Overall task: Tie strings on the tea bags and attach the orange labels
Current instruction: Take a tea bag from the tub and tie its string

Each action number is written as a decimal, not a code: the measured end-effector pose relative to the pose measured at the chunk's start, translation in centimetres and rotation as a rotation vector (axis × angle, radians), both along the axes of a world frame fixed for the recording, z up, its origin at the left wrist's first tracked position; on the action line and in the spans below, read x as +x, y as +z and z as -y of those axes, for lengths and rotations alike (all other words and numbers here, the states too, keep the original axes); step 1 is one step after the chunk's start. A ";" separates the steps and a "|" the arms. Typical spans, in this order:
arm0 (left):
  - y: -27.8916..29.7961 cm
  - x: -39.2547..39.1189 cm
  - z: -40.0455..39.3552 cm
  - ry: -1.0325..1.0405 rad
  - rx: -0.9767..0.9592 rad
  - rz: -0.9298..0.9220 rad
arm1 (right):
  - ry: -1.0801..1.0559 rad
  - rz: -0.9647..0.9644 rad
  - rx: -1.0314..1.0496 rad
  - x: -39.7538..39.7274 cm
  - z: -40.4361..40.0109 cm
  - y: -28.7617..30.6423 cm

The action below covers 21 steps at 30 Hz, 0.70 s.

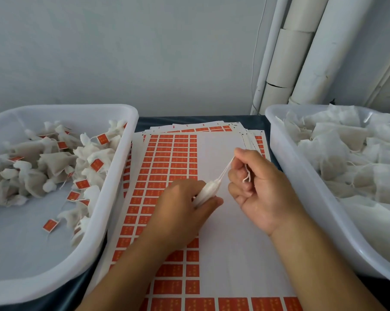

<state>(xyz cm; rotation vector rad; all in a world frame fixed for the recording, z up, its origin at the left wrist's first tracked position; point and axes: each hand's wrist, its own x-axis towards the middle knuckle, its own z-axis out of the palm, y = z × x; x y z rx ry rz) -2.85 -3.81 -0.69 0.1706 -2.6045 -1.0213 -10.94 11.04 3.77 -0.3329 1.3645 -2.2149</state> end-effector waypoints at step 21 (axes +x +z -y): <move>0.0 -0.5 0.0 0.187 -0.310 -0.154 | -0.027 -0.075 0.094 1.3 0.4 0.4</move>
